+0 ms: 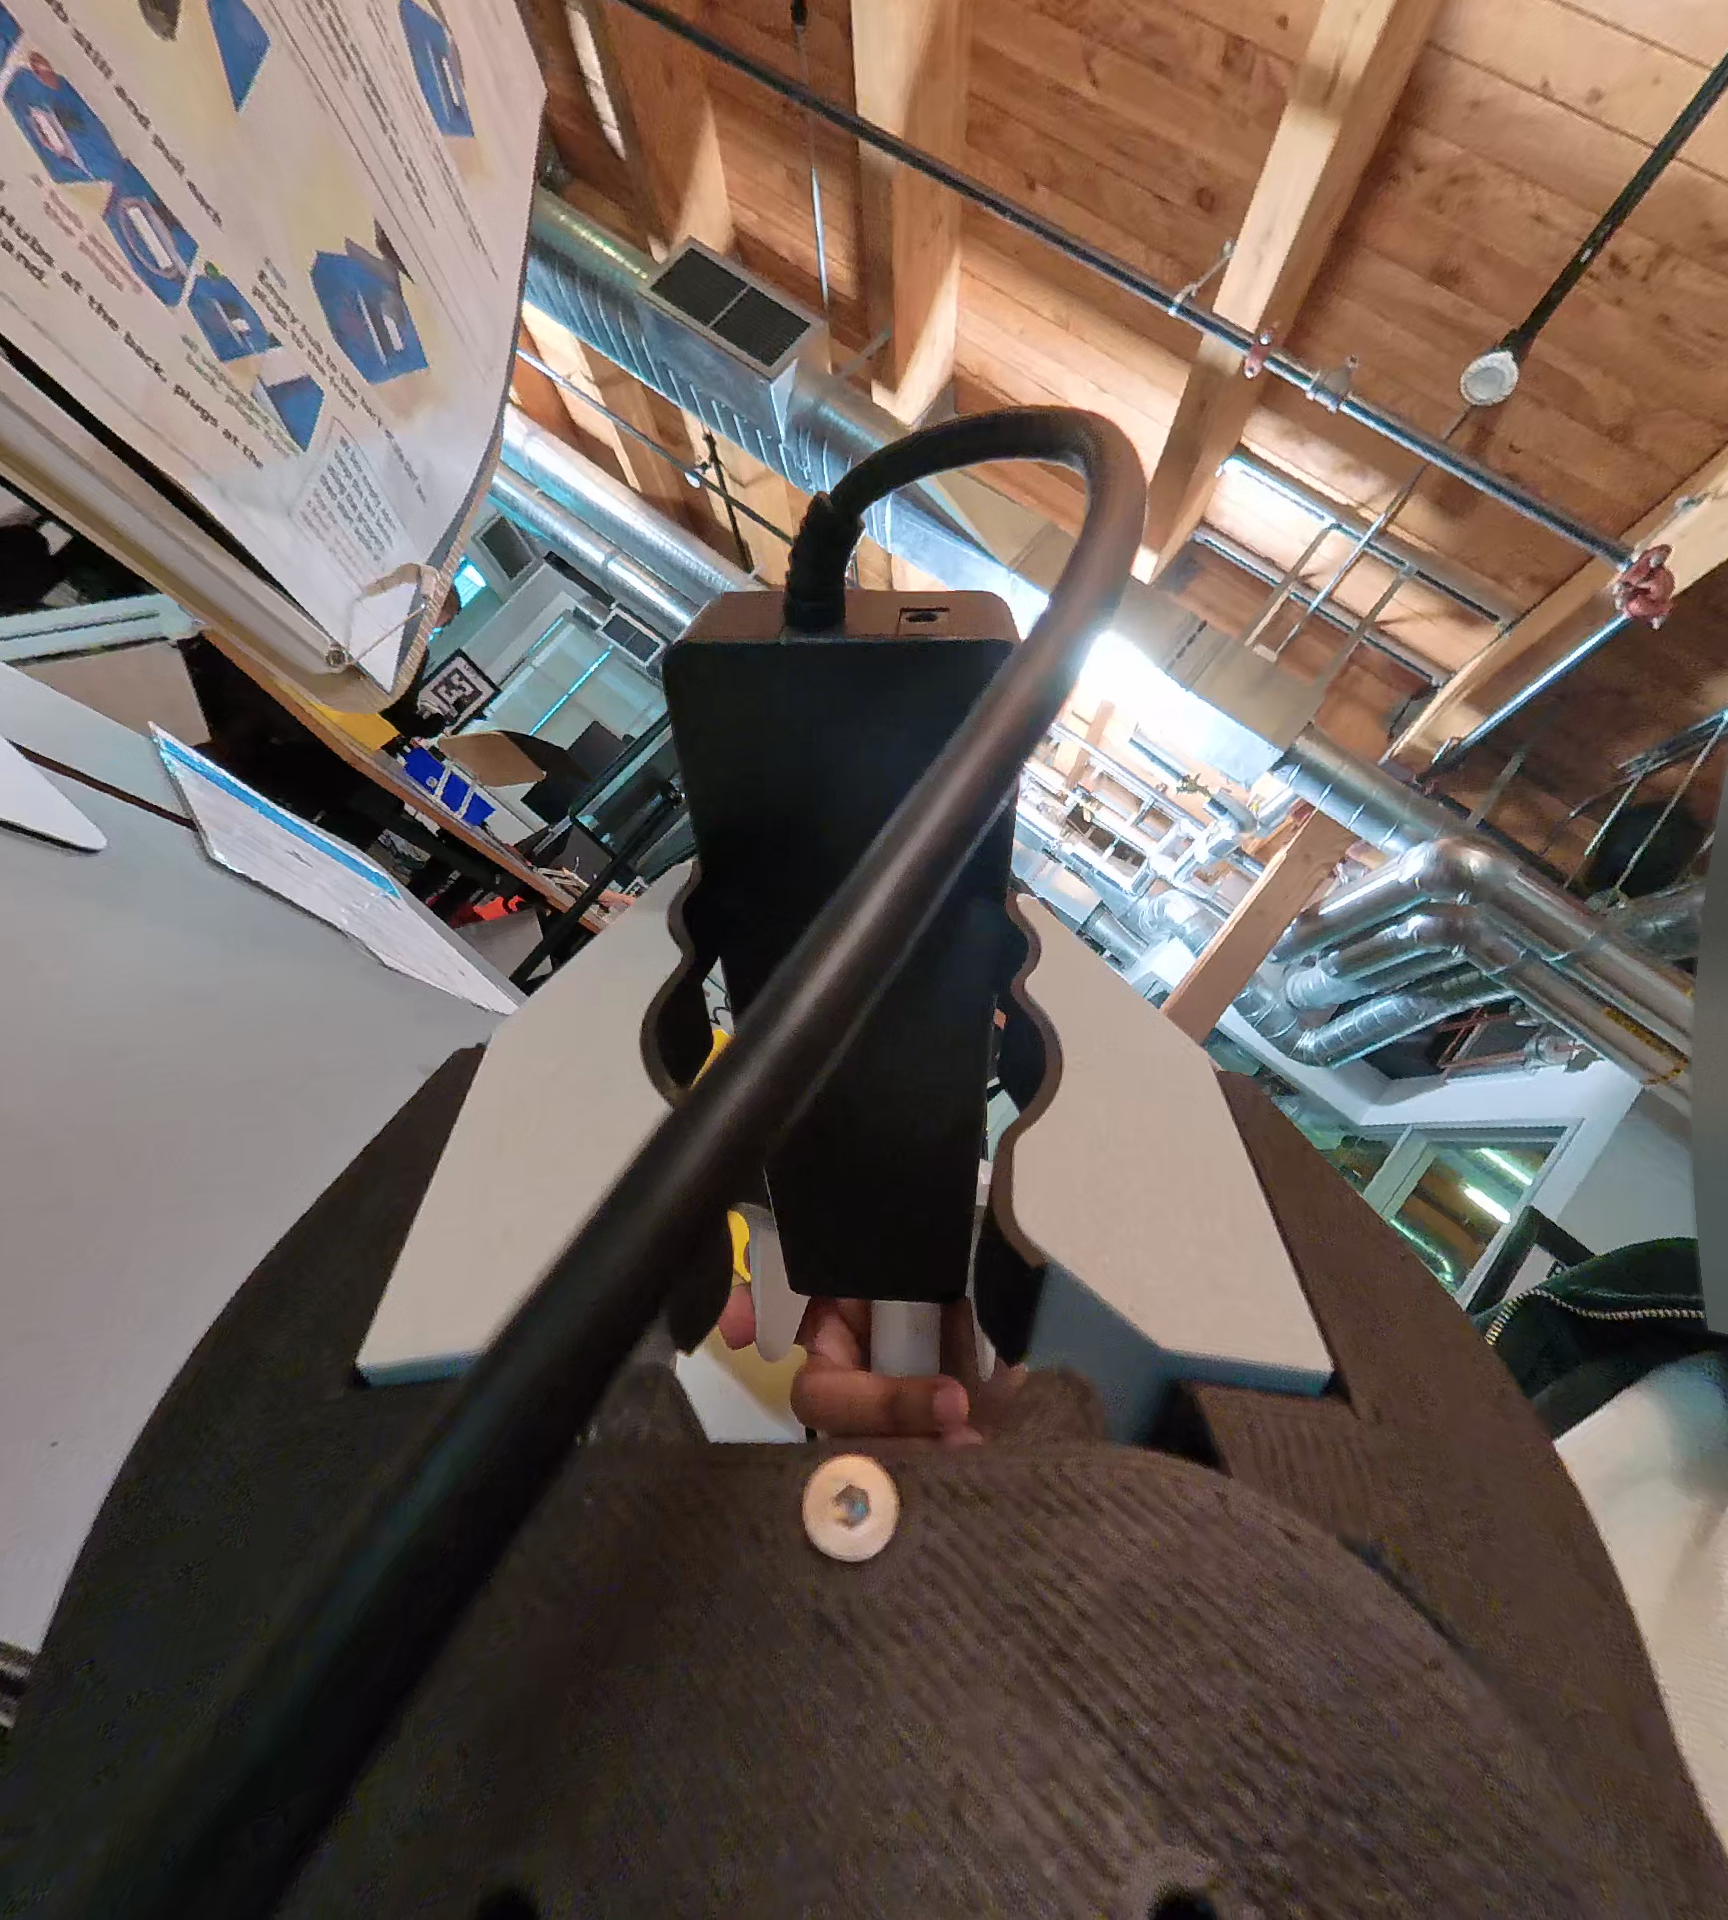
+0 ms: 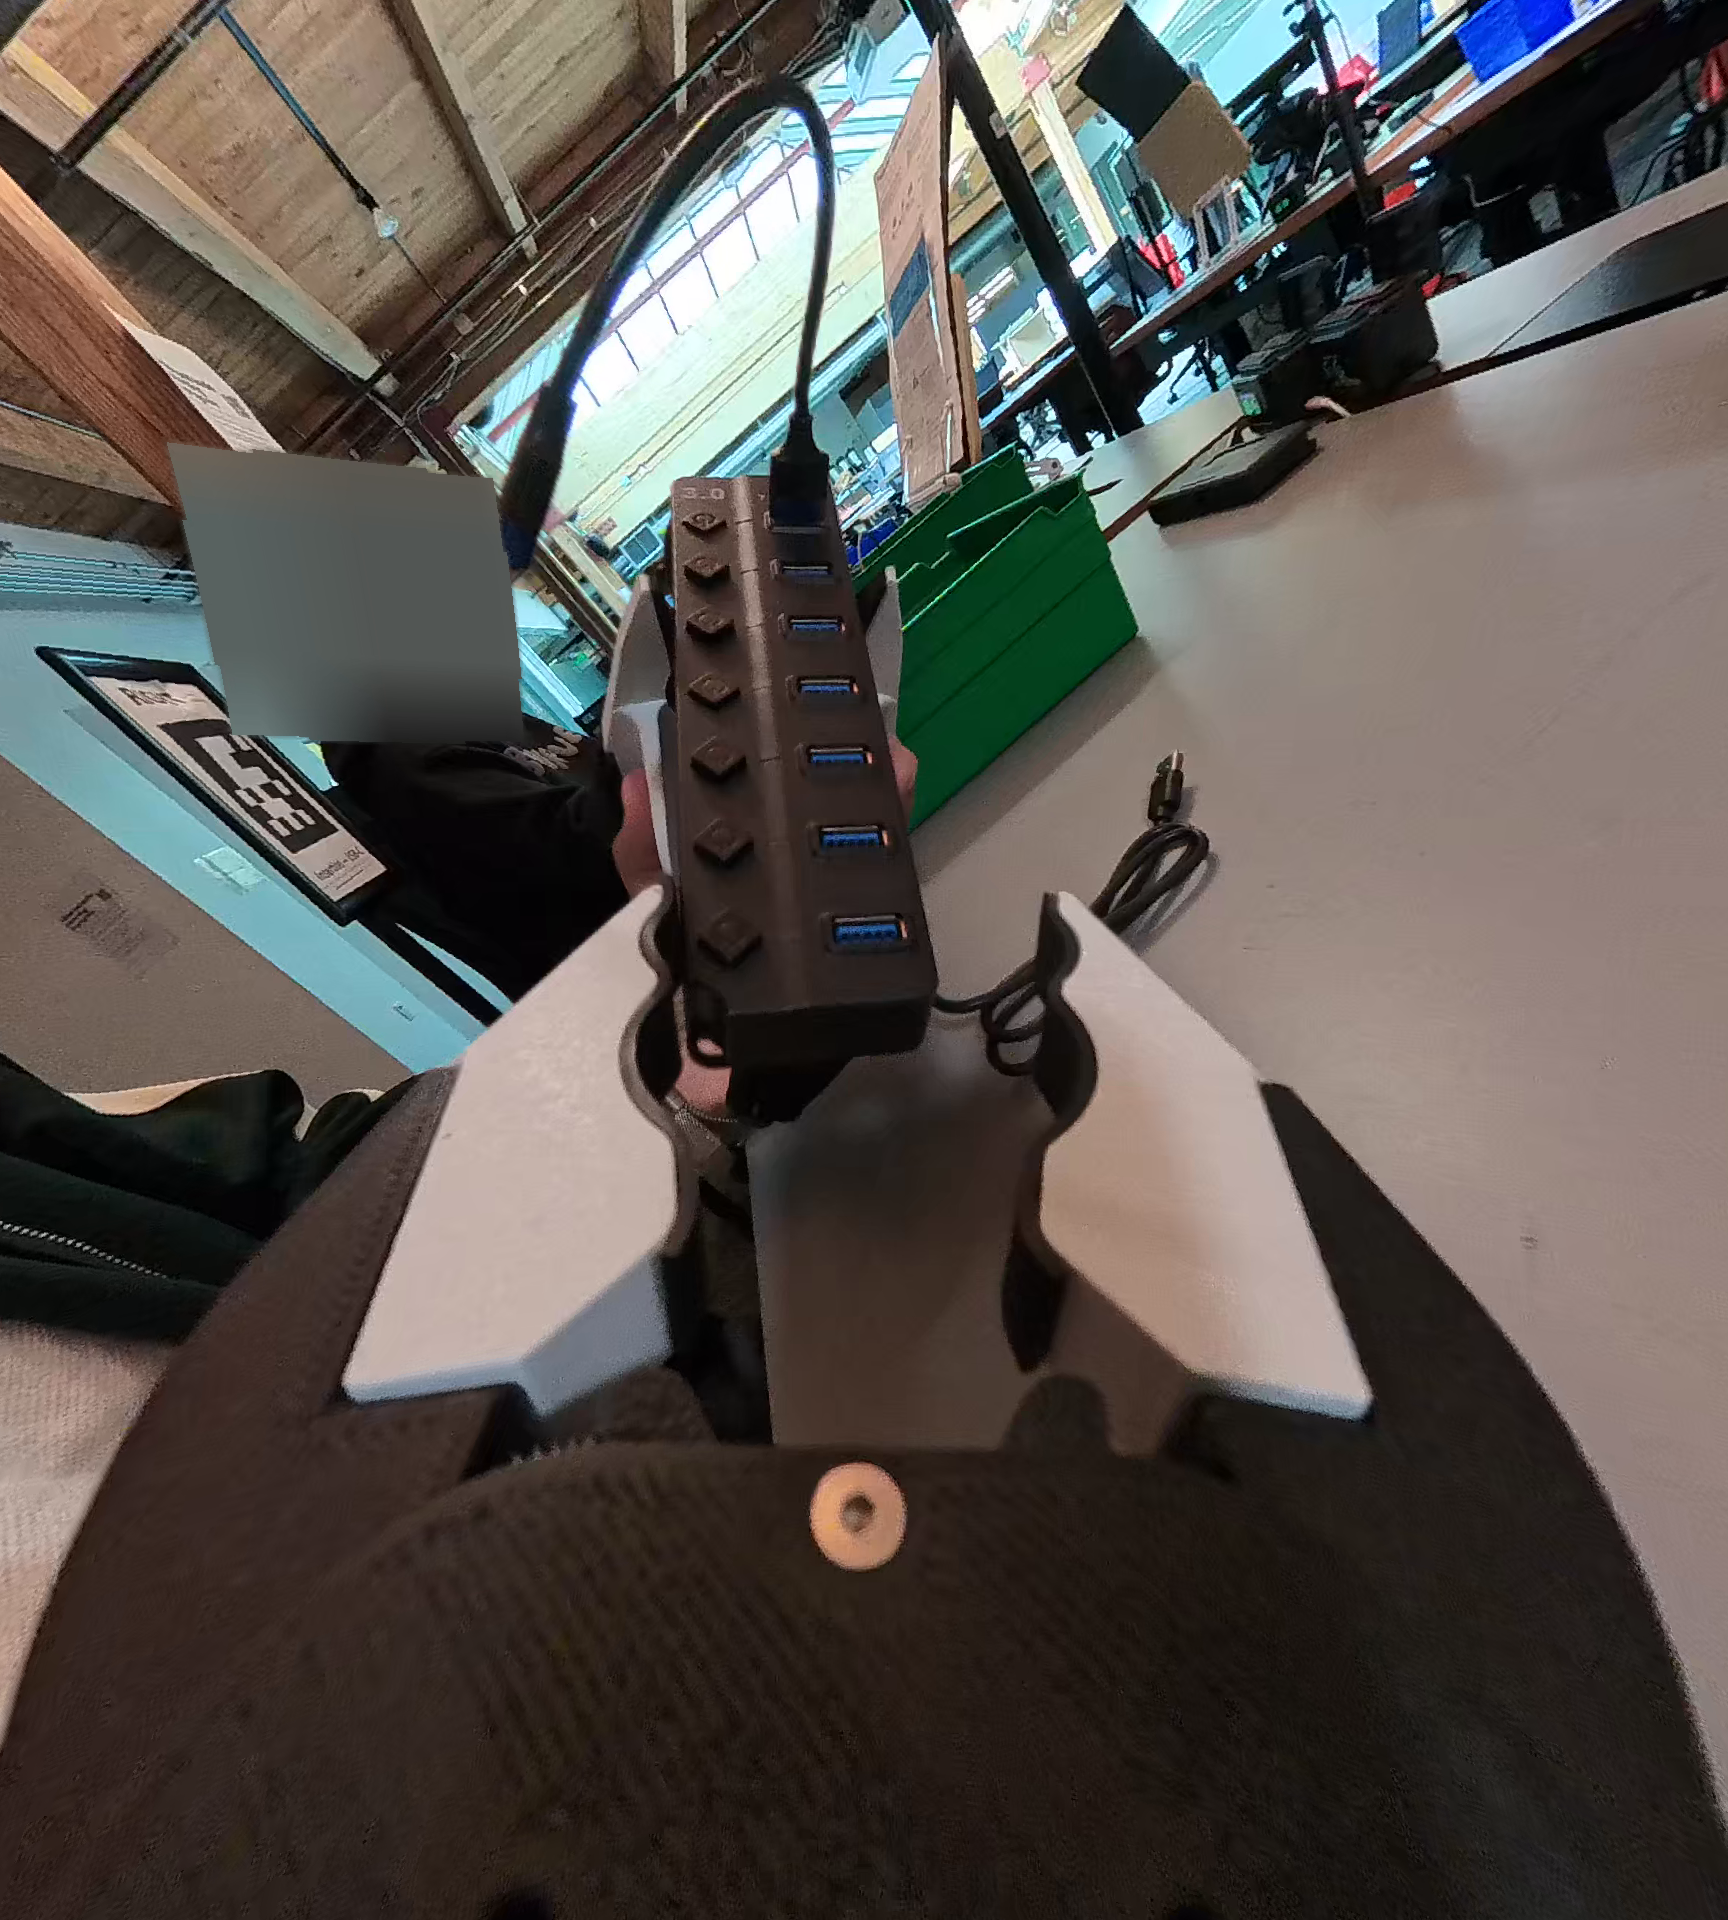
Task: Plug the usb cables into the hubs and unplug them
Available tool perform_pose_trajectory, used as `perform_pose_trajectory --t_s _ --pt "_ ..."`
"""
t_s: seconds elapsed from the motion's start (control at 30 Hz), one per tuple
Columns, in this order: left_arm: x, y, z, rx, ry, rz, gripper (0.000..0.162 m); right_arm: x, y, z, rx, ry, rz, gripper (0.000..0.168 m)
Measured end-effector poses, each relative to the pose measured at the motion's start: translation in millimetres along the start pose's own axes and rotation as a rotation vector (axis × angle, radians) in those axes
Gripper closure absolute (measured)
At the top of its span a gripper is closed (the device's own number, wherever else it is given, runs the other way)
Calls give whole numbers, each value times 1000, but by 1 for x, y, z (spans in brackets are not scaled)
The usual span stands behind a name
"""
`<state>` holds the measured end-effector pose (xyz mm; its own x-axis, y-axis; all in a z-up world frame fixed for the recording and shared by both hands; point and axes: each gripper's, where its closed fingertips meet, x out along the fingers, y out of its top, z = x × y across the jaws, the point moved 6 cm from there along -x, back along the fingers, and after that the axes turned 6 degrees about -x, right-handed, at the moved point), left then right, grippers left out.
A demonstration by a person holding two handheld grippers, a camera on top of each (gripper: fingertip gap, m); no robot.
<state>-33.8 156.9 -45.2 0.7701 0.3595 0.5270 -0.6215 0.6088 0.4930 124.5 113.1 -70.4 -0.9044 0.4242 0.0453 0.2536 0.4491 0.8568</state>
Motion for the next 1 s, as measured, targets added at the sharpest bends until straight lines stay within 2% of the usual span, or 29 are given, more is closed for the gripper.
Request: perform_pose_trajectory --t_s 0.2,0.3,0.33,0.37,0.4,0.53,0.63,0.87,0.93,1.0 --pt "-4 10 -4 32 31 13 109 -5 4 4 -82 -51 -11 102" --pt "-6 15 -10 64 89 20 109 -11 13 3 -158 -73 6 126" --pt "-6 17 -12 89 117 20 109 -15 19 0 -197 -80 34 138" --pt "-6 19 -15 119 144 19 109 -19 26 -6 -248 -71 69 163" --pt "-5 22 -17 150 170 21 109 -21 33 -12 -303 -64 99 168" --pt "-5 32 -29 259 265 35 109 -5 49 -45 -399 -18 57 168" --pt "-7 39 -39 242 315 70 109 34 46 -68 -429 53 -86 168" --pt "-18 58 -53 227 399 82 109 167 38 -145 -473 407 -382 168" --pt "-21 61 -55 176 390 106 109 211 25 -150 -487 456 -511 168" --pt "-25 62 -58 119 390 128 108 257 10 -141 -516 430 -674 168"
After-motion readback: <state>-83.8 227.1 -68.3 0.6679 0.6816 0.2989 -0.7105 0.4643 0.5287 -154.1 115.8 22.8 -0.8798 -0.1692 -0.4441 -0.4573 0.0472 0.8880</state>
